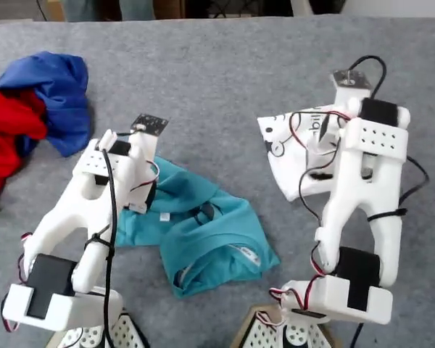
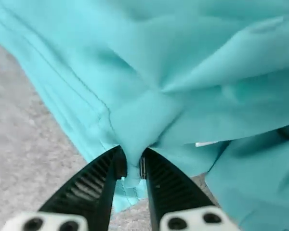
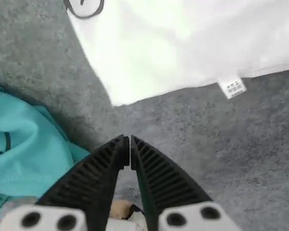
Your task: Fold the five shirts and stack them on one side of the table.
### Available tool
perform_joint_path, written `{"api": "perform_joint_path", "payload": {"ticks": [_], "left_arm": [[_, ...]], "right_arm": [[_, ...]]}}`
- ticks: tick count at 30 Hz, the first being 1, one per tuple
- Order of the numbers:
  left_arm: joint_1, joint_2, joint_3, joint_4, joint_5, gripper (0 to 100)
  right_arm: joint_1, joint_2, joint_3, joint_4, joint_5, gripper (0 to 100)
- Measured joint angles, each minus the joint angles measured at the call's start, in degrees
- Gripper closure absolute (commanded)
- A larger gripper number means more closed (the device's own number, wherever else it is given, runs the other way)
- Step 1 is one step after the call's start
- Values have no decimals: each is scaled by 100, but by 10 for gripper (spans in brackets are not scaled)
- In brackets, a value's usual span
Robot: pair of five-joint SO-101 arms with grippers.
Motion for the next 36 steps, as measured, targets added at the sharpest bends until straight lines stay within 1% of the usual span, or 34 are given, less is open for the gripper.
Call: {"api": "perform_joint_path", "payload": {"ticks": [3,6,8,11,13,16,21,24,26,28,29,31,33,36], "left_arm": [[-123,9,-466,308,18,971],[-404,9,-1108,580,26,971],[-659,9,-1565,756,26,971],[-1046,9,-2145,923,167,971],[-1248,9,-2418,967,325,971],[-1486,9,-2664,976,527,971],[-1837,9,-2734,976,932,971],[-2013,9,-2734,976,1116,971],[-2119,9,-2734,976,1178,971],[-2242,9,-2769,985,1204,971],[-2321,9,-2831,985,1213,971],[-2505,9,-2998,985,1257,971],[-2743,9,-3209,1011,1310,971],[-3130,9,-3569,1169,1319,971]], "right_arm": [[-334,-35,44,404,0,967],[-765,-387,387,484,0,877],[-1204,-677,730,484,0,822],[-2075,-993,1310,466,0,789],[-2655,-1046,1705,325,0,790],[-3323,-1064,2347,-158,0,790],[-4149,-1064,3015,-1002,0,790],[-4281,-1064,3235,-1574,-44,812],[-4299,-1037,3305,-1855,-193,880],[-4308,-879,3305,-2013,-273,972],[-4316,-738,3305,-2075,-281,988],[-4316,-413,3305,-2198,-316,972],[-4316,-105,3305,-2215,-325,986],[-4325,-44,3235,-2066,-334,984]]}}
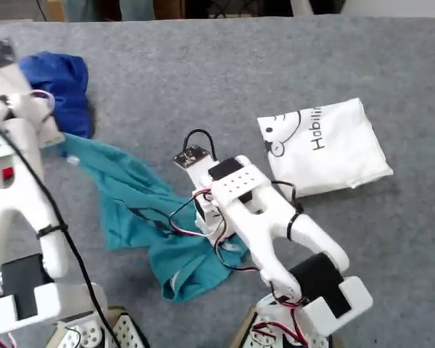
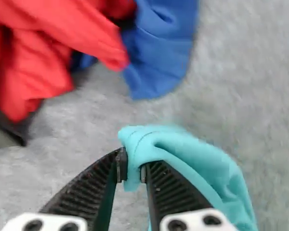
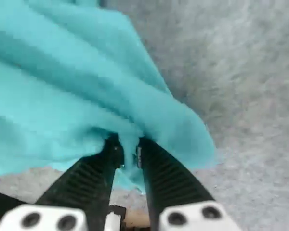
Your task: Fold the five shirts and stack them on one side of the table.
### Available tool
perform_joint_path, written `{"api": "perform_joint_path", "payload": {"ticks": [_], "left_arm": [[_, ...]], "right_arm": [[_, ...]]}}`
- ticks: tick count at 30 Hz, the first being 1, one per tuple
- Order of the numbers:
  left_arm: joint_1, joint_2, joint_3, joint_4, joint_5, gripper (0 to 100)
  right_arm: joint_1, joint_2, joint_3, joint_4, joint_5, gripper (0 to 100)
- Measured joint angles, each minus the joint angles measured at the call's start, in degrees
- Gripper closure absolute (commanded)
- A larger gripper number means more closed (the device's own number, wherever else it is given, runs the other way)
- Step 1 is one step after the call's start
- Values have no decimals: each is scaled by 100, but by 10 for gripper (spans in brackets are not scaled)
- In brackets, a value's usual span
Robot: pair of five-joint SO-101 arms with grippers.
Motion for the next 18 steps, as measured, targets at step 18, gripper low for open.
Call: {"api": "perform_joint_path", "payload": {"ticks": [18], "left_arm": [[-2497,-18,-1073,1705,-2084,971]], "right_arm": [[-1451,-2048,-545,2505,1319,717]]}}
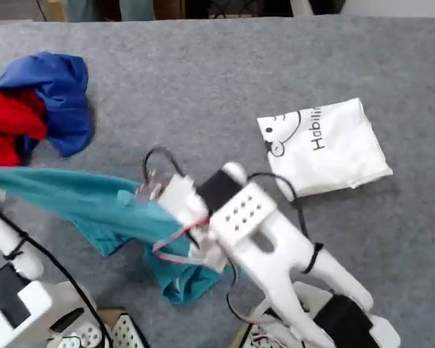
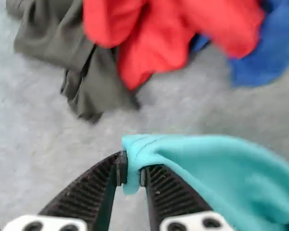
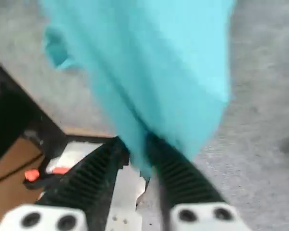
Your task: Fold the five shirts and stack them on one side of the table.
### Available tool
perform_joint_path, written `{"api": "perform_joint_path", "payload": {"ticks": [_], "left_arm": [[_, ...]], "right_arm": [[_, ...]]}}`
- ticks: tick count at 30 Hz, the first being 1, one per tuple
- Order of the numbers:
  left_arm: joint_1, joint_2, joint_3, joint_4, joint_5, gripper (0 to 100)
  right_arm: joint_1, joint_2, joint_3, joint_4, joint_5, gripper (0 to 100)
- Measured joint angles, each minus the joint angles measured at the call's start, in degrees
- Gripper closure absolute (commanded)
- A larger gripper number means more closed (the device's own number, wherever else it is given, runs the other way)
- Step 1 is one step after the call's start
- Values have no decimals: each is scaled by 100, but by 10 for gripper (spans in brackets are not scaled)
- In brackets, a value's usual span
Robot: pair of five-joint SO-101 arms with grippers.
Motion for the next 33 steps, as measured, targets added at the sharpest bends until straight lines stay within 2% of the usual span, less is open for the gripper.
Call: {"api": "perform_joint_path", "payload": {"ticks": [2,7,13,16,22,26,29,33], "left_arm": [[-176,0,264,0,-484,971],[-554,0,941,-18,-1635,971],[-923,0,1582,-53,-3367,971],[-976,0,1890,-53,-3868,971],[-976,0,2207,-53,-3974,971],[-976,0,2224,-53,-3956,971],[-976,0,2259,-202,-3596,971],[-976,0,2523,-536,-2998,971]], "right_arm": [[-97,-185,158,18,26,664],[-53,-554,114,79,176,656],[800,-316,-853,62,211,656],[941,290,-1319,-211,79,656],[941,2048,-2629,-853,-985,656],[563,3226,-3833,-879,-1811,656],[343,4062,-4853,-774,-2479,656],[229,5222,-5969,-554,-2910,656]]}}
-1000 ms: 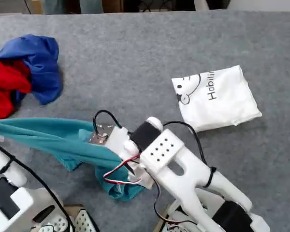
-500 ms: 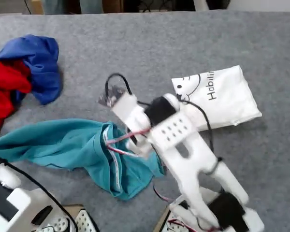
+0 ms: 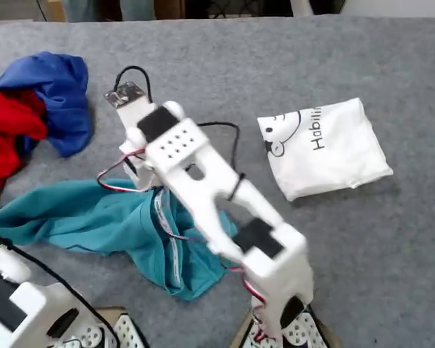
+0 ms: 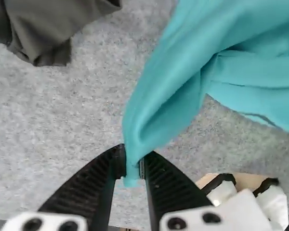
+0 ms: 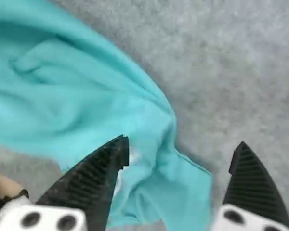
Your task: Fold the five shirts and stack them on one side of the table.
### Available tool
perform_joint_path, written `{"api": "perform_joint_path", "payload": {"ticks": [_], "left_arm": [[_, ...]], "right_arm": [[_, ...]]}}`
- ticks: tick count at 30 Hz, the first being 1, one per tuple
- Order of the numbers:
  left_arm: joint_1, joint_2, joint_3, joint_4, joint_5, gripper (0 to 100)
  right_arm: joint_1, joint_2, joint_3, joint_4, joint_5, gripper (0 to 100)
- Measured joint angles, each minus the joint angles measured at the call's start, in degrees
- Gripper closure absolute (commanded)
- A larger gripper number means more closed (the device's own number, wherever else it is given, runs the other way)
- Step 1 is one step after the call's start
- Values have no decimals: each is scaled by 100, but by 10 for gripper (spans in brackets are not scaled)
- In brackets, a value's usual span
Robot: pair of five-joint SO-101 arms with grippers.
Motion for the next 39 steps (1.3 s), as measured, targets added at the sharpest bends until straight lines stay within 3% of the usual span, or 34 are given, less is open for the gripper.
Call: {"api": "perform_joint_path", "payload": {"ticks": [4,9,17,25,33,39], "left_arm": [[0,0,185,-62,237,971],[0,0,220,-62,281,971],[0,0,237,-360,281,971],[149,0,237,-422,308,971],[967,0,-185,-440,1635,971],[1679,9,-1829,70,2875,971]], "right_arm": [[-185,1116,-993,369,-193,710],[-281,1793,-1582,615,-202,991],[-176,1565,-1099,642,-44,983],[229,-818,844,642,800,983],[1055,-3130,1187,316,1160,983],[1741,-3719,571,-369,1187,983]]}}
